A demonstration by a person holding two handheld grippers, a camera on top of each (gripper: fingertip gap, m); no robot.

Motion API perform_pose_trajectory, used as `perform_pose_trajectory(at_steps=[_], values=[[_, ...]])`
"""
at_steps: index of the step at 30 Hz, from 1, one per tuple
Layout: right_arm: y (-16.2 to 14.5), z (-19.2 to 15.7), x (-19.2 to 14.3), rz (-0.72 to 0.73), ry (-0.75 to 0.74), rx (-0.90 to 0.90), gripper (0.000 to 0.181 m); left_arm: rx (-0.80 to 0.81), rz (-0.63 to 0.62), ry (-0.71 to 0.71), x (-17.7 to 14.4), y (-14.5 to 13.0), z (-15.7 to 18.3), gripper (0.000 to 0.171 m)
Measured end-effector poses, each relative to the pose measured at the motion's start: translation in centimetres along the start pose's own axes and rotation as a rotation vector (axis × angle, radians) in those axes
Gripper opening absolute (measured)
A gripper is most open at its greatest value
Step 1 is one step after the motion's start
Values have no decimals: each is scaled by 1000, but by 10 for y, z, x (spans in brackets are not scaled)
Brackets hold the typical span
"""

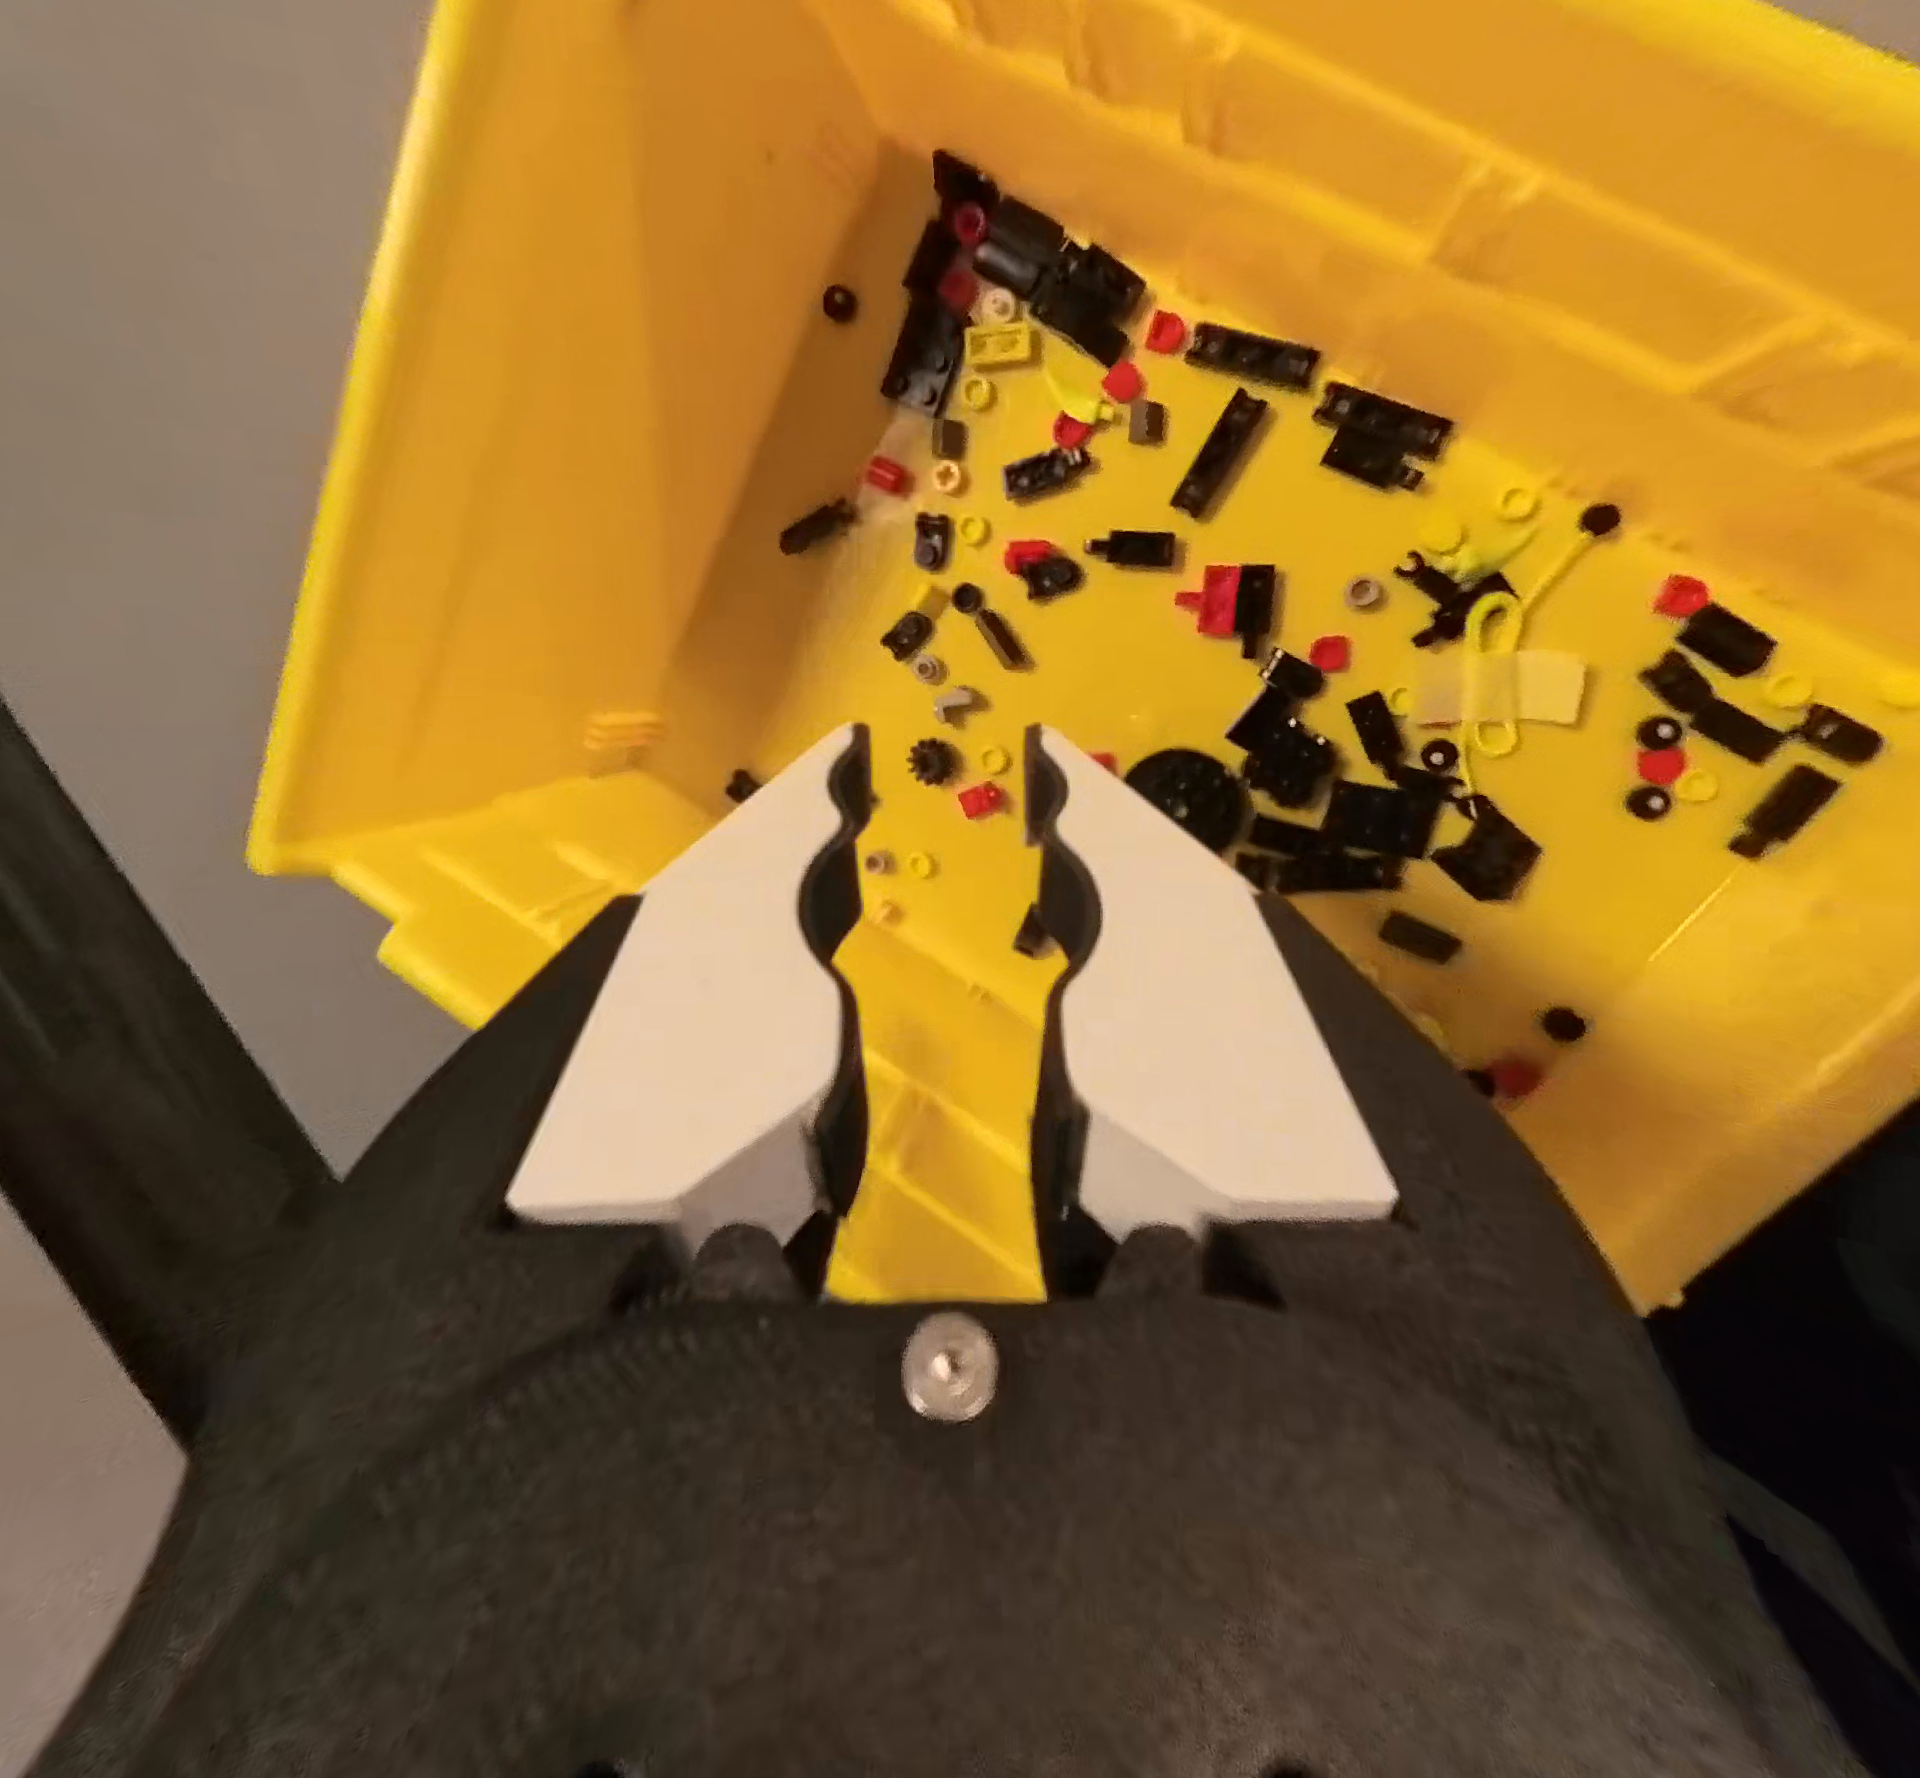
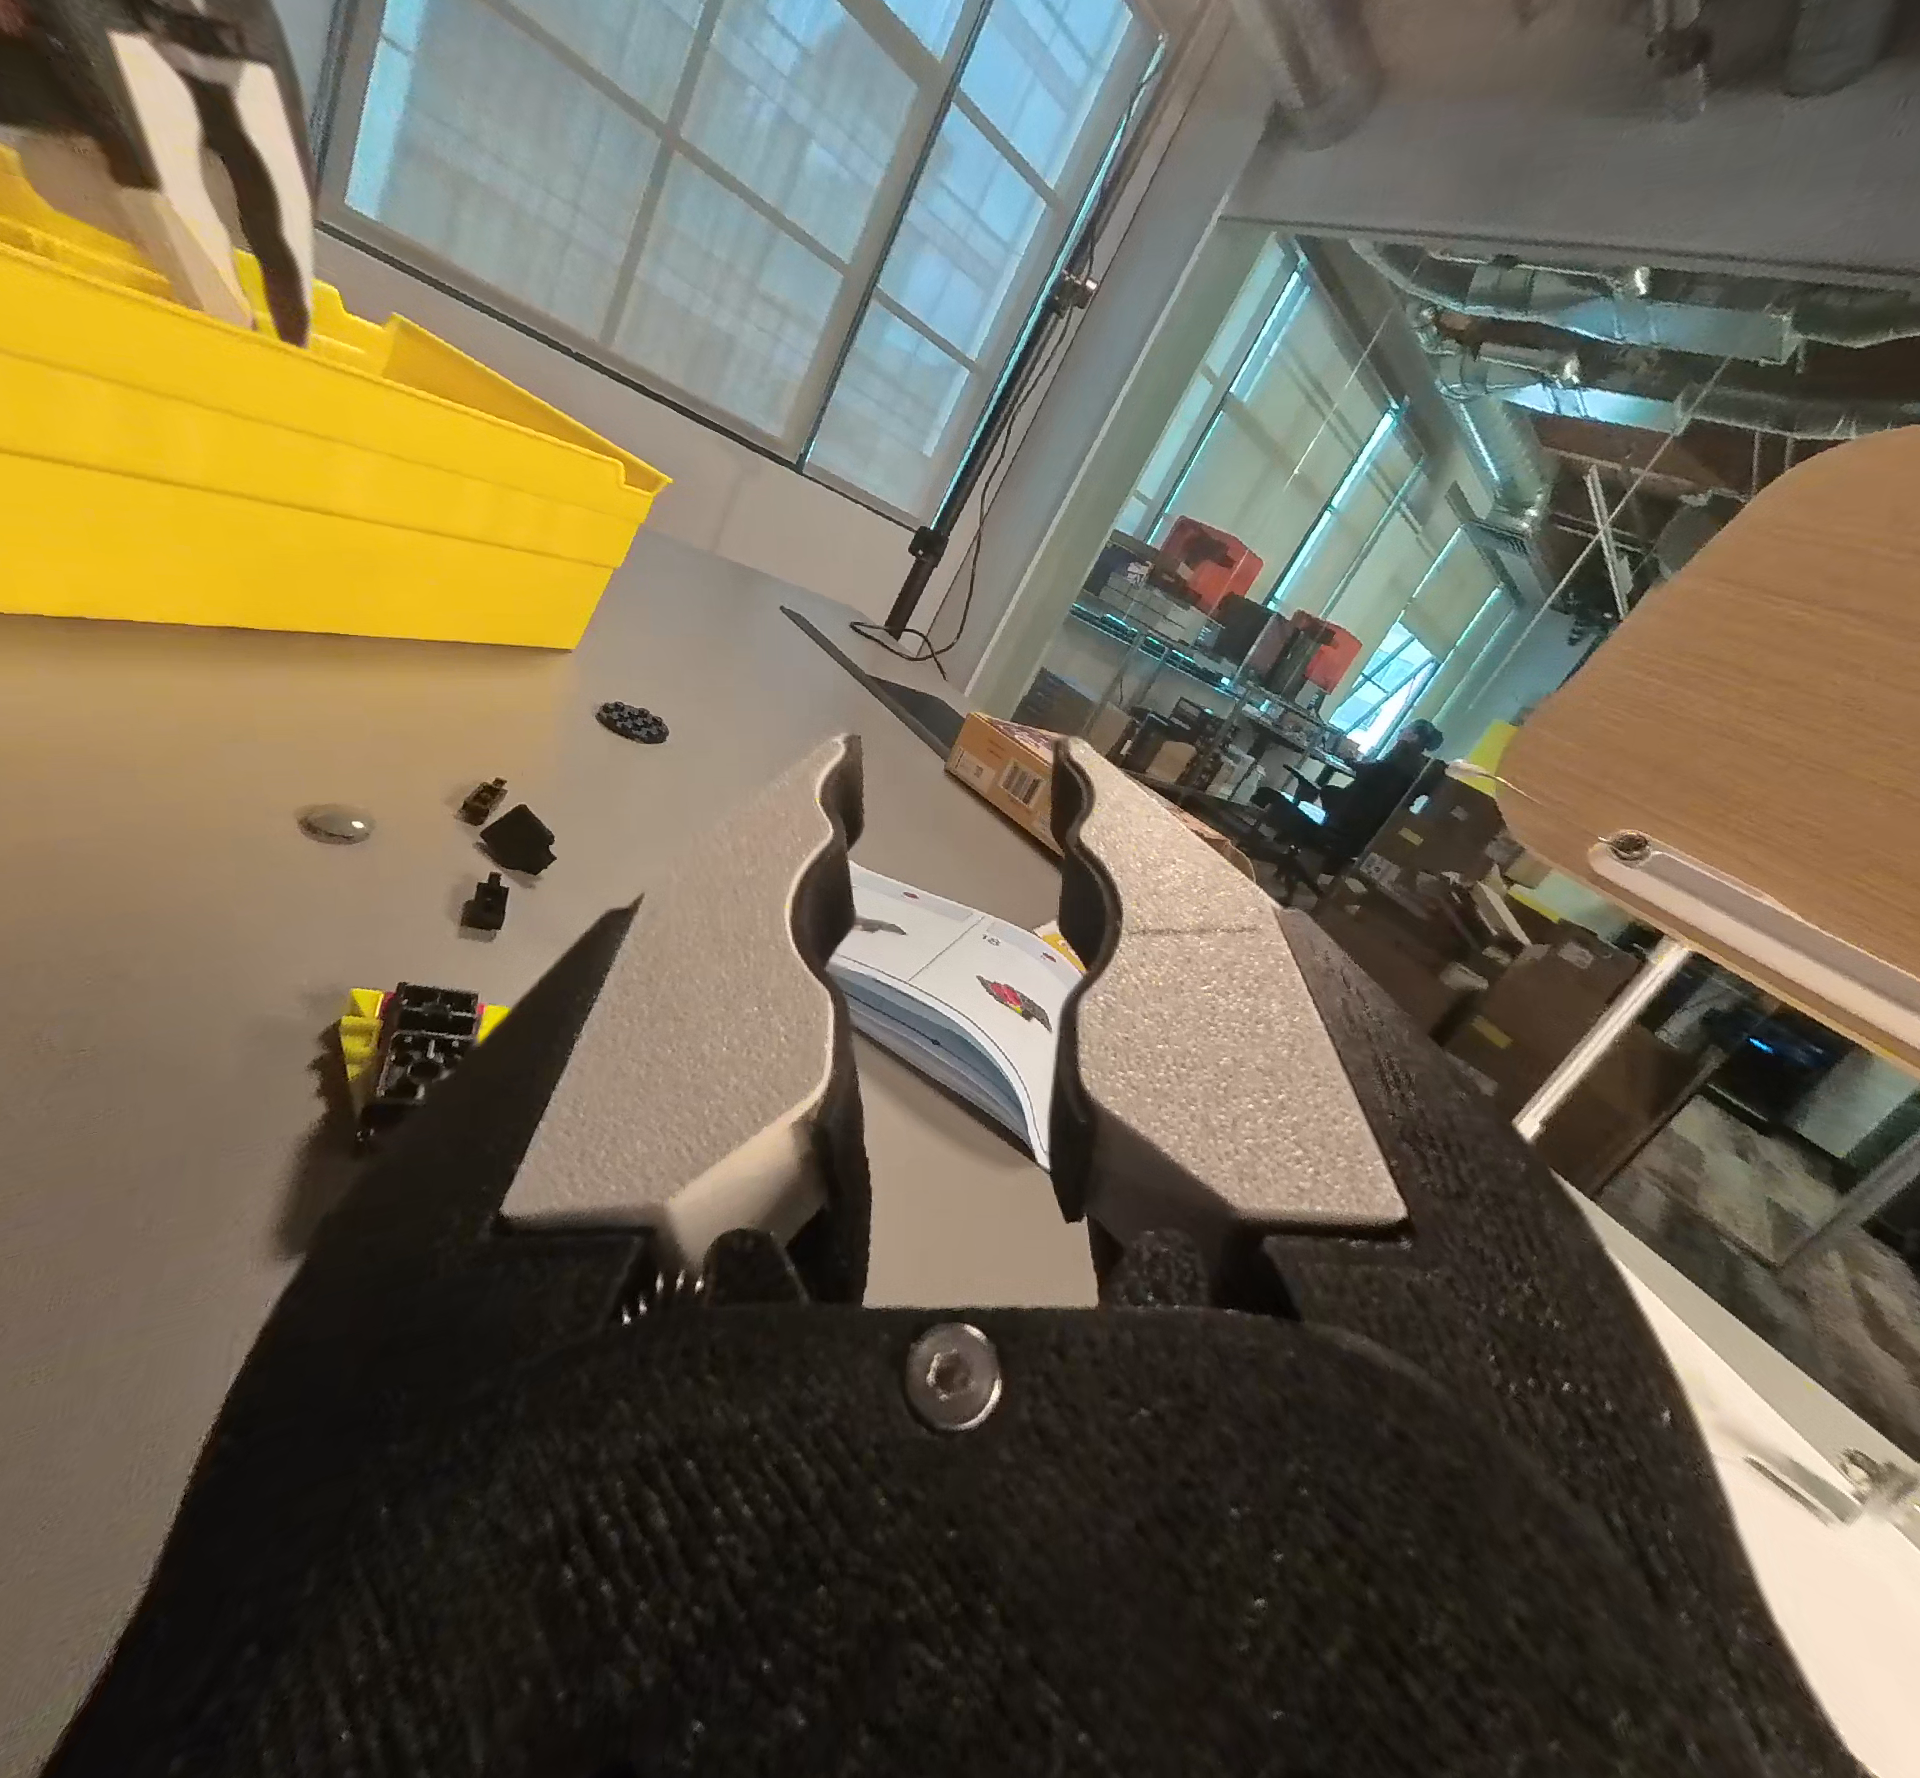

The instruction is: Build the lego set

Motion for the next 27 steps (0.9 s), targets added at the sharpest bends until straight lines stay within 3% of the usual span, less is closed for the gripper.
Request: perform_pose_trajectory(at_steps=[7, 13, 20, 27], values=[[-2, 0, 1, -12, 3, 5, 33, -89, -108, -125, 35, 16, -13, 17], [-3, 0, 2, -21, 10, 9, 32, -76, -171, -85, 57, 20, -24, 4], [-5, -1, 3, -28, 21, 17, 31, 85, -286, -92, 74, 11, -29, 13], [-5, -1, 3, -31, 29, 22, 31, 242, -298, -120, 76, 8, -23, 12]])
Point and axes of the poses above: each gripper's, where its closed fingertips meet, x out along the fingers, y out of its top, z = x × y across the jaws, the point moved 7 cm from there along -x, back along the fingers, and after that the axes turned 13 degrees about -x, right-handed, at the moved point
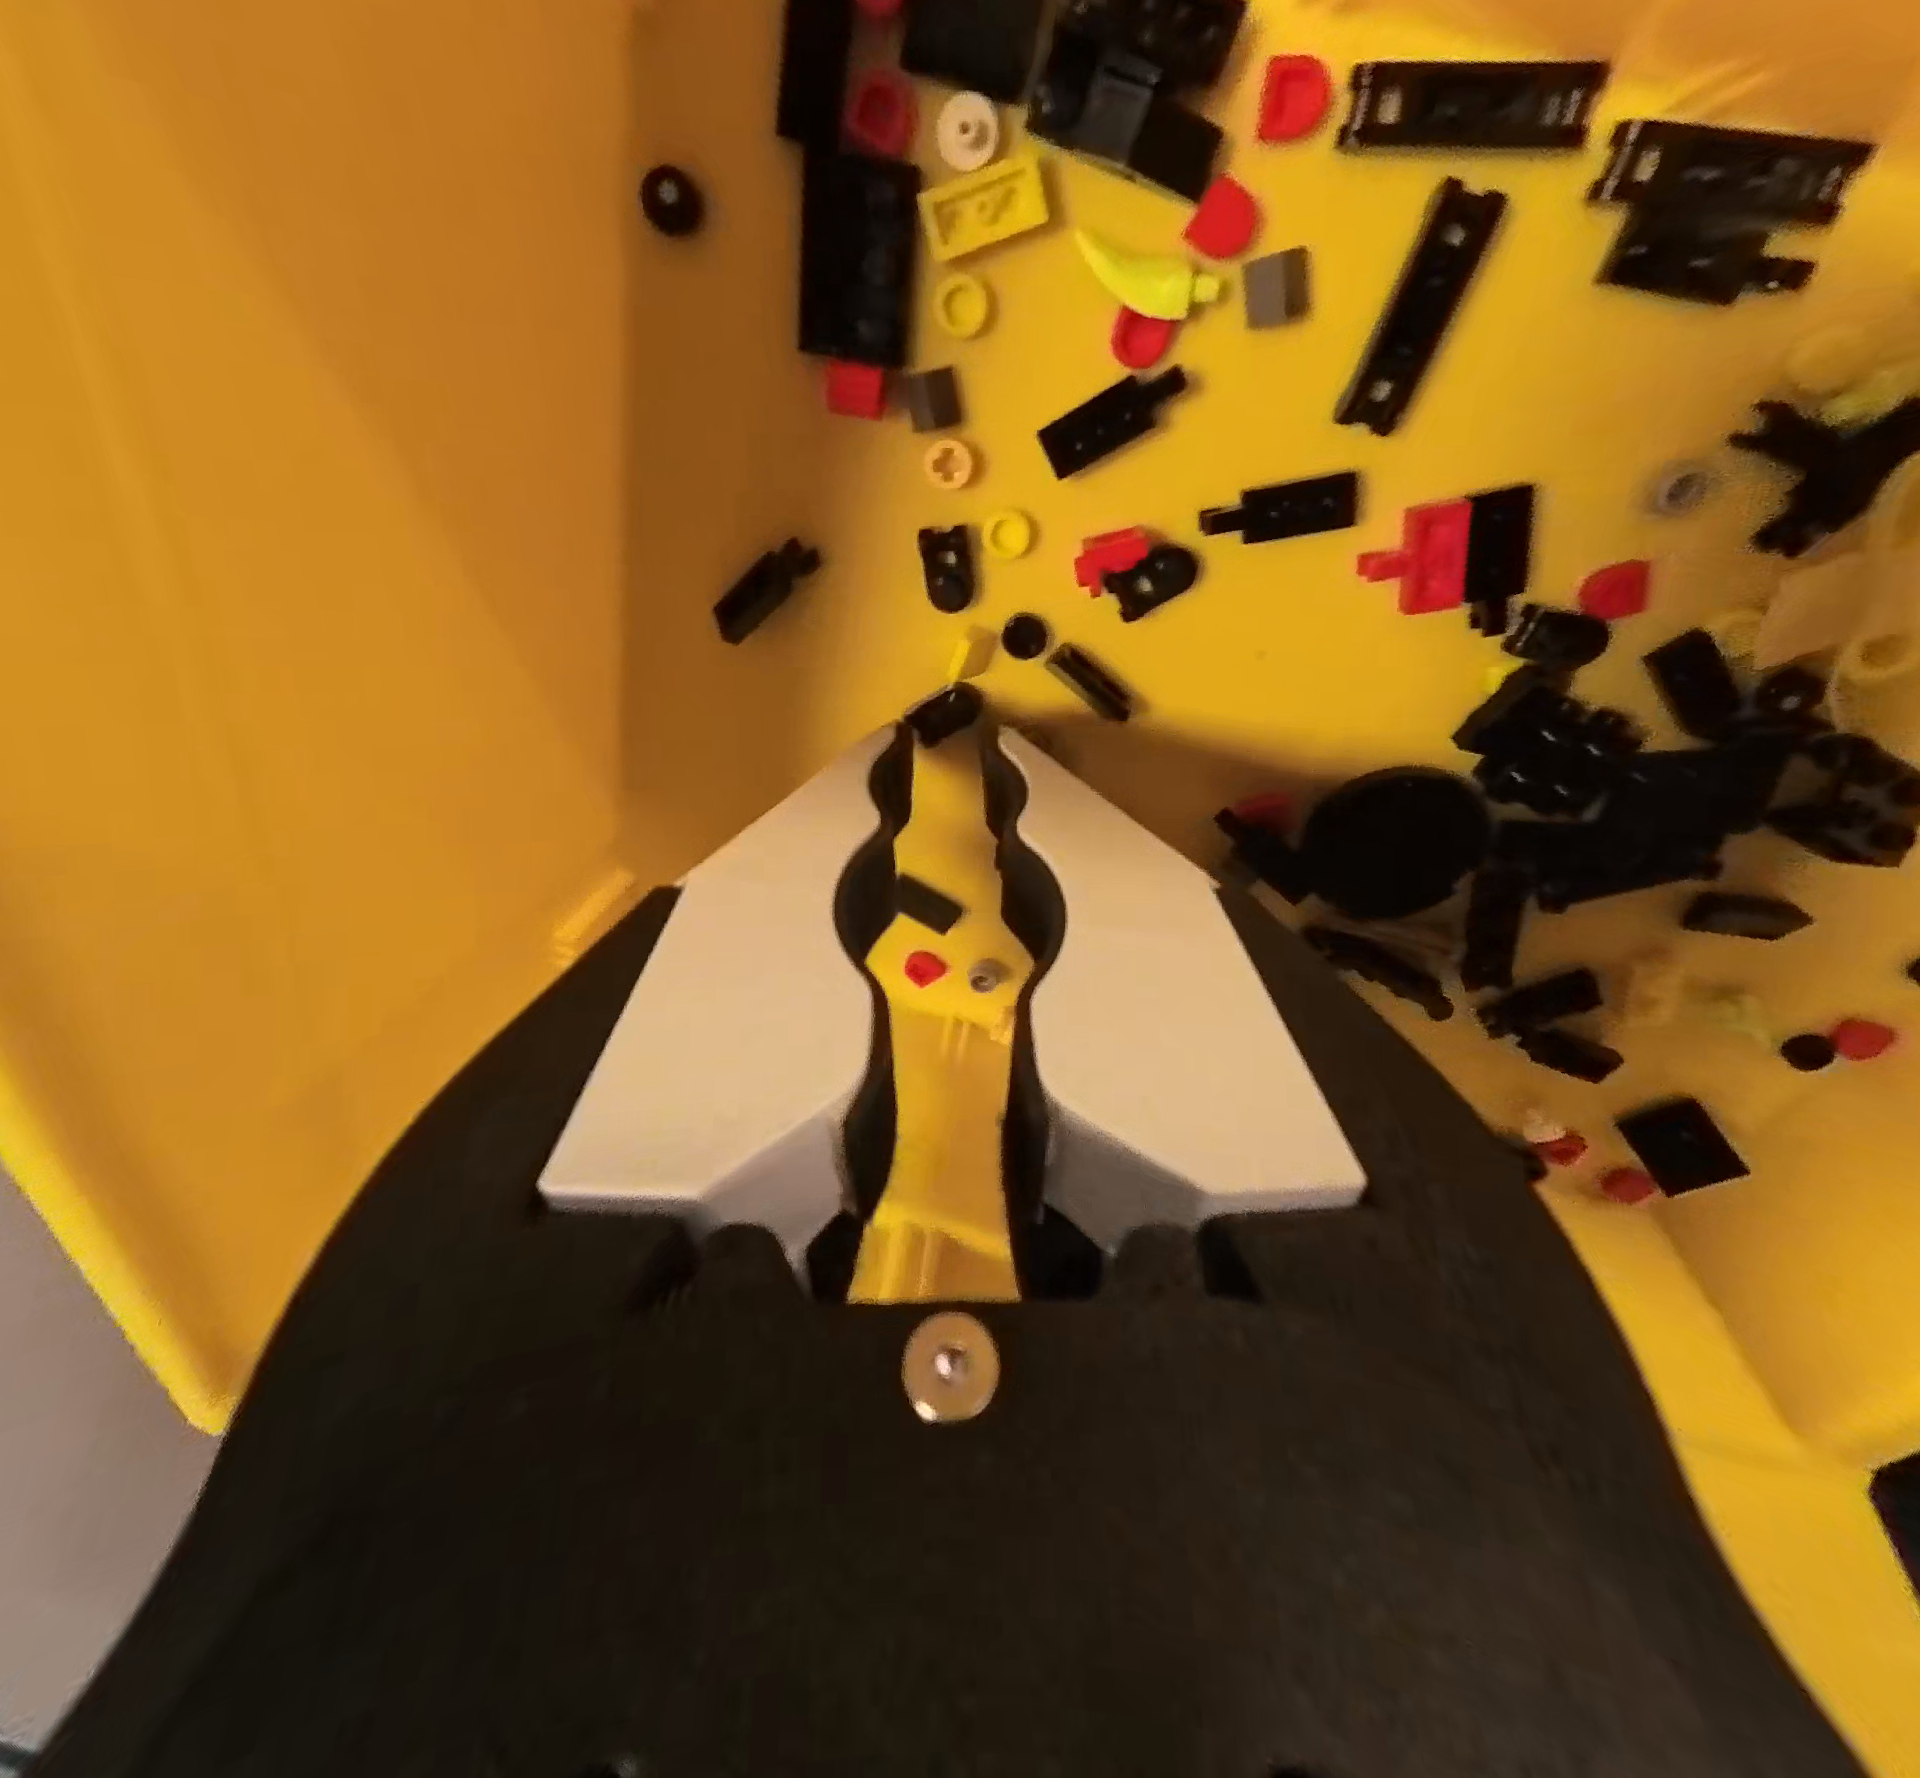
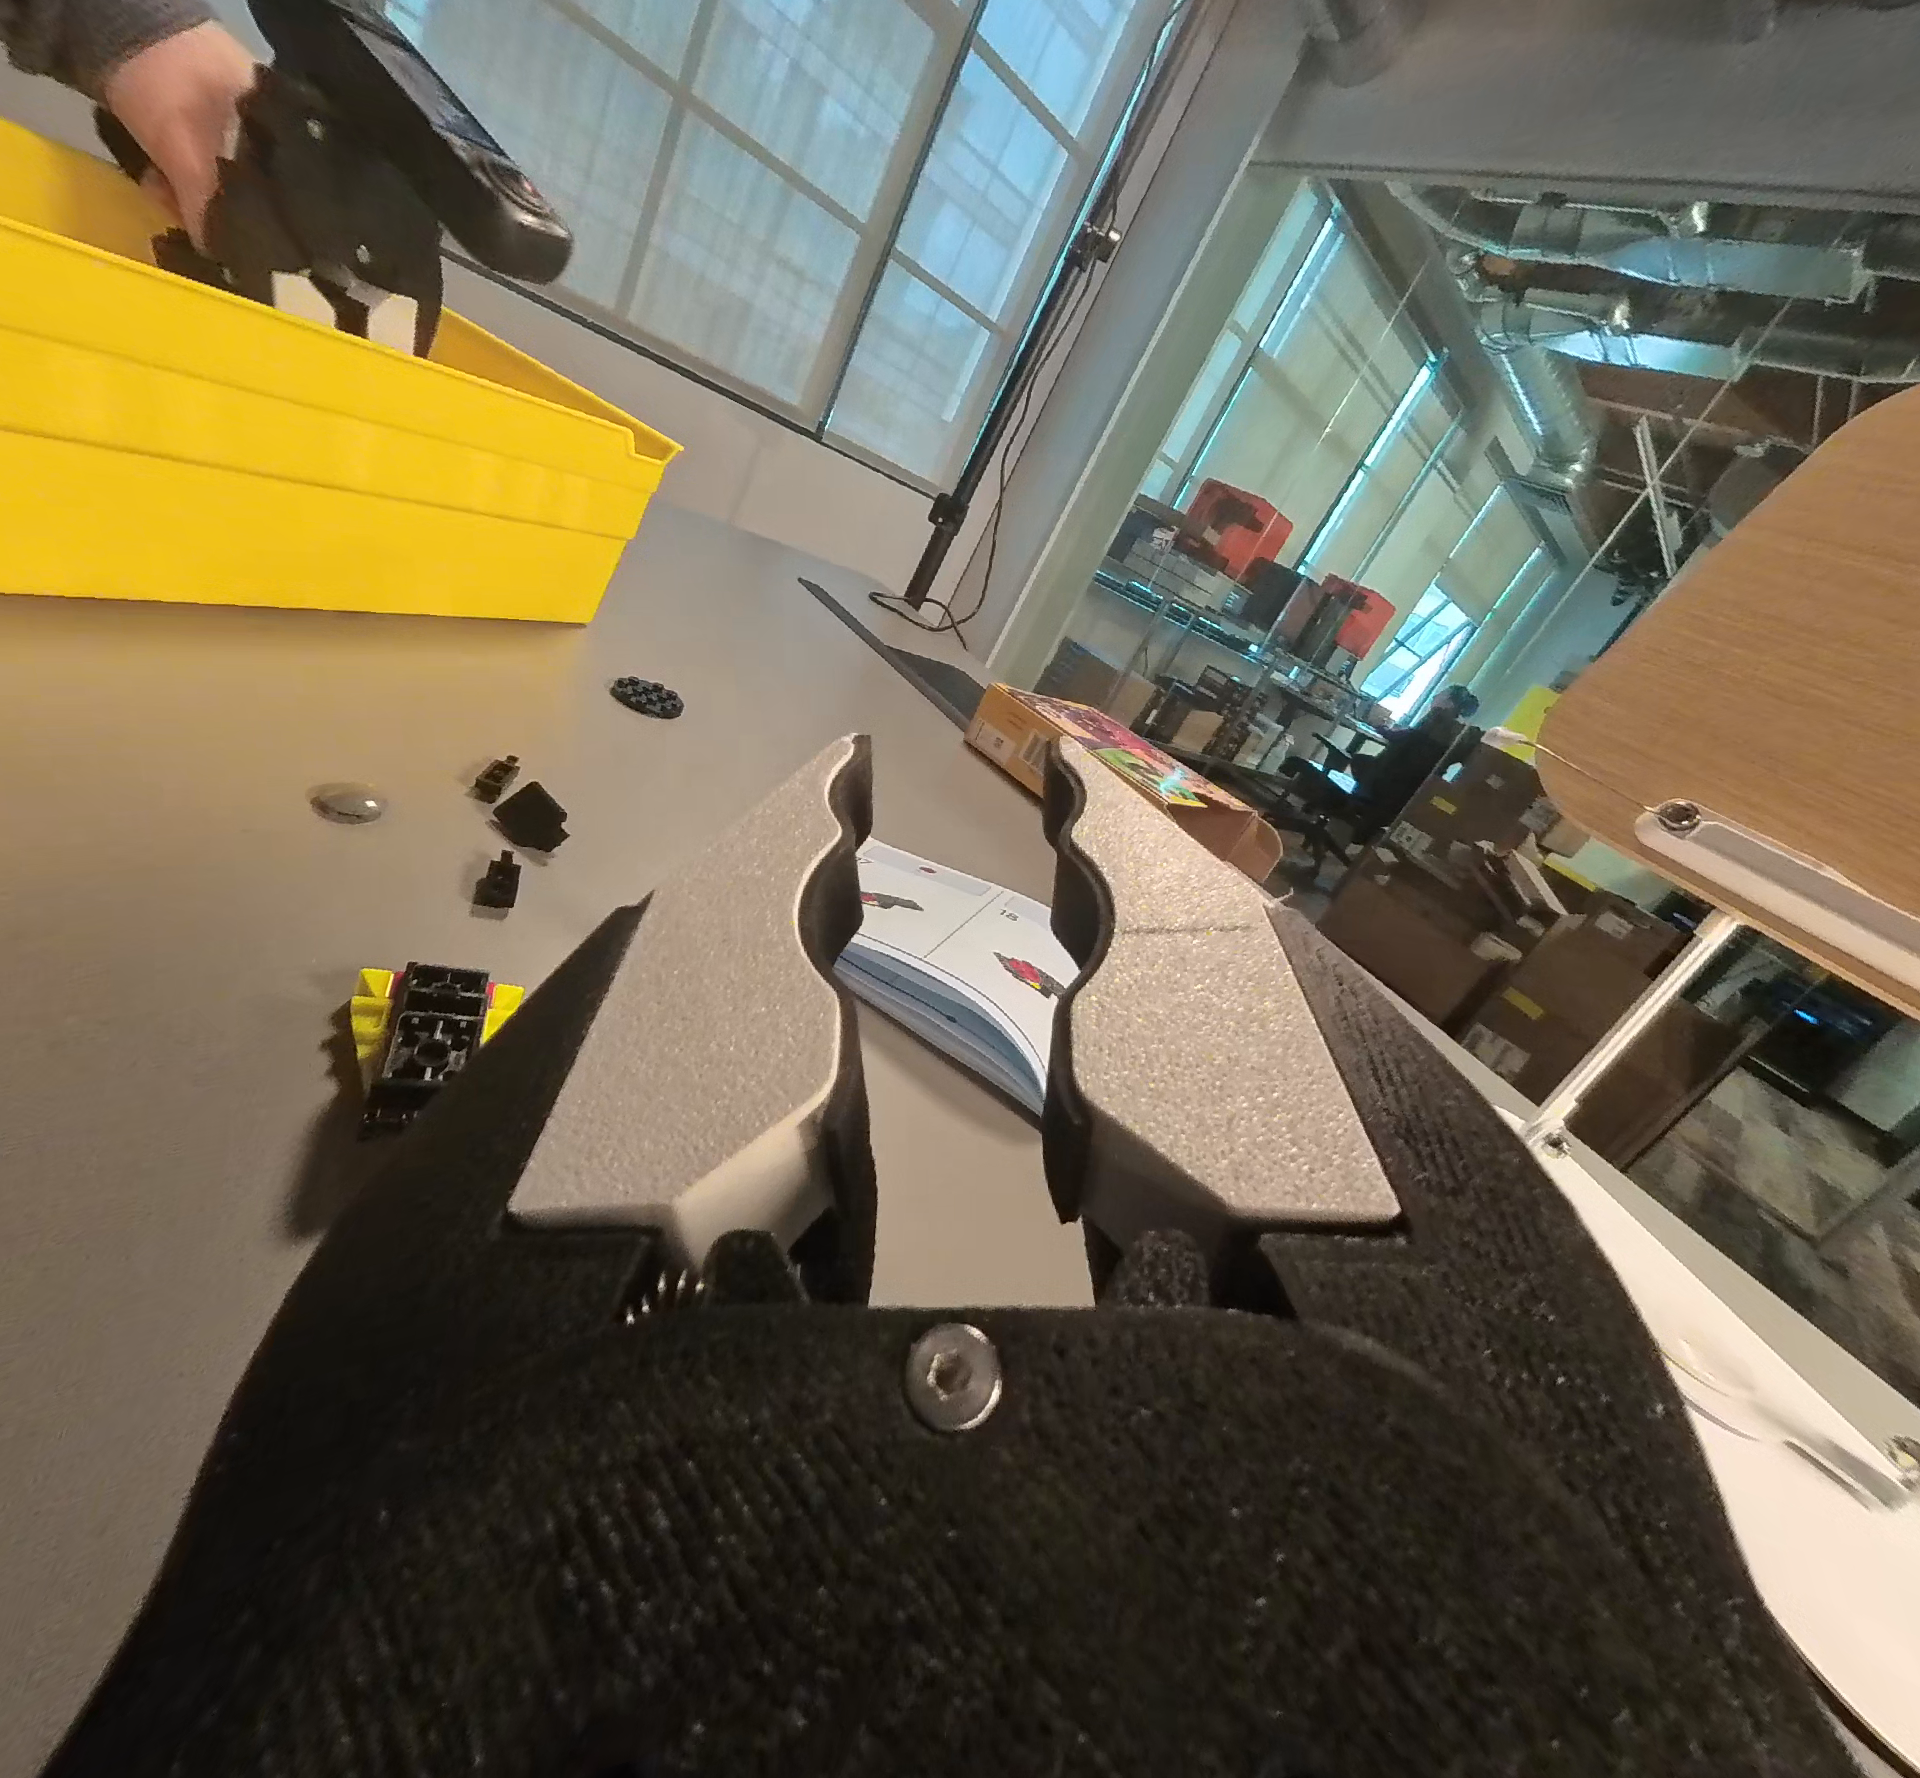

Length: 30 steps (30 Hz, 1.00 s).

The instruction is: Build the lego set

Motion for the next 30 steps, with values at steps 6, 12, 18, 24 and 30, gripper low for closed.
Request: perform_pose_trajectory(at_steps=[6, 12, 18, 24, 30], values=[[0, 0, 0, -1, 0, 1, 31, 46, 9, 29, 0, 1, -2, 10], [0, 0, 0, -2, 0, 2, 30, 74, 64, -15, -5, 5, -3, 17], [-1, 1, 0, -2, 0, 5, 30, 129, 31, 15, 0, 6, -3, 23], [-1, 1, 0, -2, 1, 5, 30, 120, 5, 14, 1, 3, -4, 13], [0, 0, 0, -2, 1, 2, 29, 138, -2, 23, 1, 1, -2, 12]])
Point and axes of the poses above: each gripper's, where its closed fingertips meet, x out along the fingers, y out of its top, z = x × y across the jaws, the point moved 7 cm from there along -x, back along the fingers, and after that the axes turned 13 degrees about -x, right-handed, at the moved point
